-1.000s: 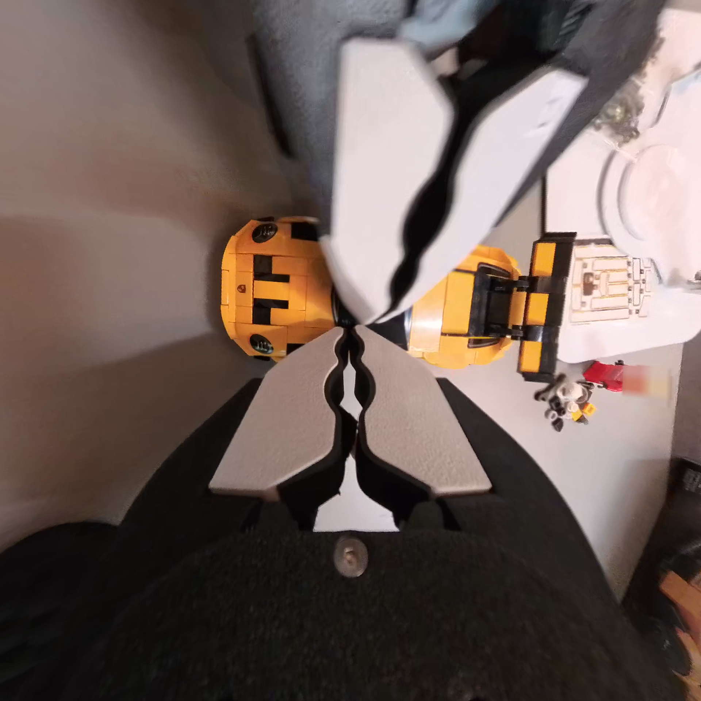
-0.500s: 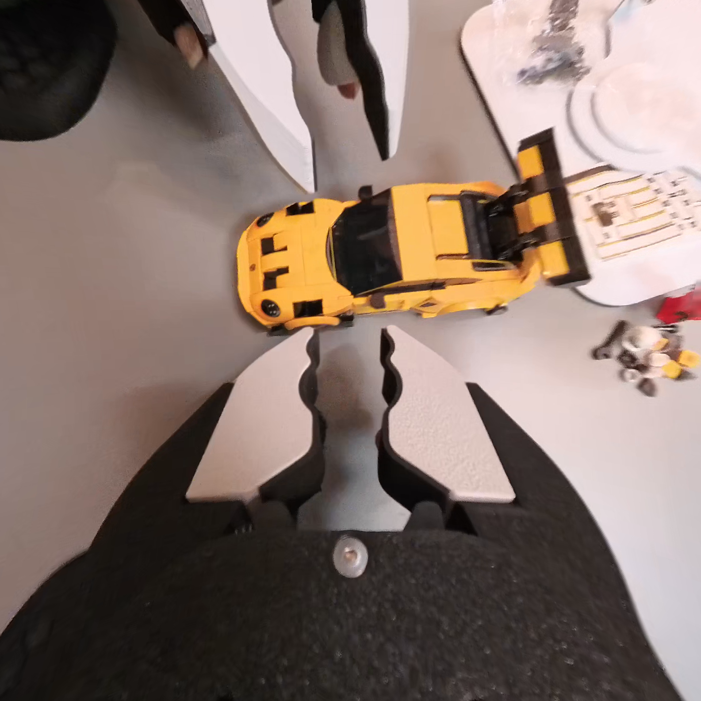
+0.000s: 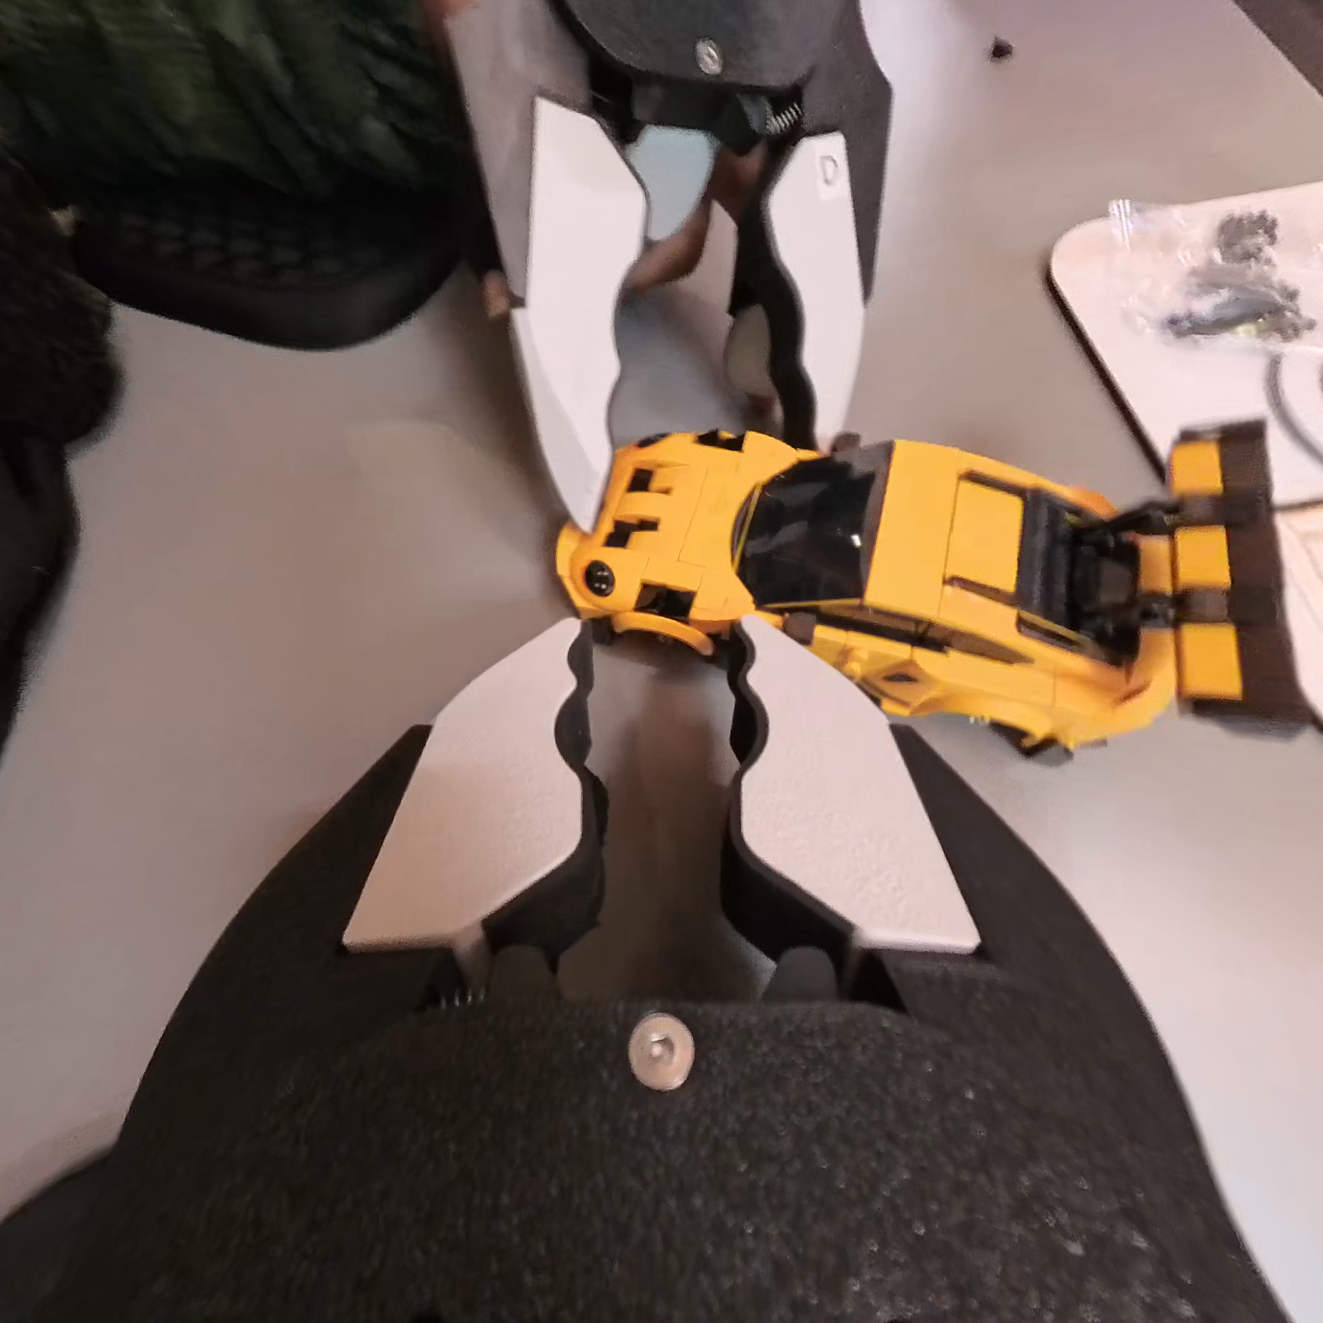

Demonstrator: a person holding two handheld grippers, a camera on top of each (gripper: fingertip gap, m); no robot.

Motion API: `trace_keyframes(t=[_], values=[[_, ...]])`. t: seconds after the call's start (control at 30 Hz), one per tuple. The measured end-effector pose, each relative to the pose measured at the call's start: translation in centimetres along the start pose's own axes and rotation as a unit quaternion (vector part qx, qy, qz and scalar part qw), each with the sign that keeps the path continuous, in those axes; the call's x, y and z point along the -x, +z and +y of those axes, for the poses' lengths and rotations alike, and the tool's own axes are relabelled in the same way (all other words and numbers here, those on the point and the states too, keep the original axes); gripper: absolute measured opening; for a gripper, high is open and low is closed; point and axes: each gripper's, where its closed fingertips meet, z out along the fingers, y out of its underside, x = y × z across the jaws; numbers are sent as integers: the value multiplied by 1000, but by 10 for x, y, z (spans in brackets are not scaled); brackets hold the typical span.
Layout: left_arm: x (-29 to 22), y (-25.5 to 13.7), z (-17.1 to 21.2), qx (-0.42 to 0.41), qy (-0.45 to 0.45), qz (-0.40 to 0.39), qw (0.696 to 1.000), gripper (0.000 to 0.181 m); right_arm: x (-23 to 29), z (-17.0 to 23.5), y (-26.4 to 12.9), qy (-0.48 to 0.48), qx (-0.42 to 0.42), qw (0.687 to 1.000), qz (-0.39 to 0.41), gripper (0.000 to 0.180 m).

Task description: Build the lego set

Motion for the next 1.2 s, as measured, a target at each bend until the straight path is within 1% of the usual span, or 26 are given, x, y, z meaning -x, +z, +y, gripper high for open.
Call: trace_keyframes(t=[0.03, 0.1, 0.2, 0.23, 0.27, 0.3, 0.33, 0.4, 0.43, 0.47, 0.53, 0.57, 0.6, 0.63, 0.7, 0.8, 0.87, 0.93, 1.07, 1.2], values=[[2, -4, 1, -3, 0, 0, 1000, 71, 5, -4, 2, -5, -7, 1000, -7, 34], [6, -14, 0, -8, -9, -12, 1000, 71, 9, -7, 4, -27, 6, 1000, -11, 35], [9, -27, -2, -24, -59, -49, 997, 73, -8, -25, -11, -106, 12, 994, 23, 34], [10, -26, 0, -23, -72, -77, 994, 78, -18, -32, -16, -140, 25, 989, 40, 35], [8, -21, 3, -19, -81, -105, 991, 85, -29, -38, -19, -185, 48, 980, 53, 40], [5, -14, 6, -12, -90, -128, 988, 98, -37, -43, -19, -227, 73, 970, 56, 47], [3, -6, 9, -6, -99, -154, 983, 109, -44, -45, -16, -261, 99, 959, 49, 51], [0, 2, 10, 0, -104, -200, 974, 118, -50, -44, -7, -314, 154, 937, 16, 61], [0, 3, 9, -3, -108, -217, 970, 120, -52, -40, -3, -335, 181, 925, -3, 65], [2, 3, 7, -8, -113, -231, 966, 119, -53, -36, 1, -352, 207, 912, -21, 68], [2, 6, 7, -4, -109, -244, 964, 107, -54, -30, 7, -368, 245, 896, -51, 70], [4, 8, 8, 5, -89, -254, 963, 98, -54, -29, 9, -367, 252, 893, -62, 69], [4, 9, 8, 11, -65, -254, 965, 92, -53, -30, 10, -362, 253, 894, -70, 69], [2, 8, 8, 14, -52, -246, 968, 87, -52, -32, 11, -357, 251, 897, -76, 68], [4, 2, 14, 32, -25, -223, 974, 86, -48, -34, 9, -347, 242, 902, -82, 66], [1, -10, 26, 49, 59, -142, 987, 86, -39, -34, 7, -341, 232, 907, -85, 64], [-6, -17, 36, 50, 130, -72, 988, 86, -32, -34, 10, -343, 238, 904, -89, 65], [-9, -20, 39, 44, 156, -32, 986, 86, -21, -34, 17, -339, 249, 901, -104, 65], [-8, -21, 37, 17, 157, -11, 987, 86, -7, -27, 29, -324, 306, 888, -116, 65], [-9, -21, 39, 7, 172, -15, 985, 86, -11, -23, 36, -298, 348, 882, -112, 58]])
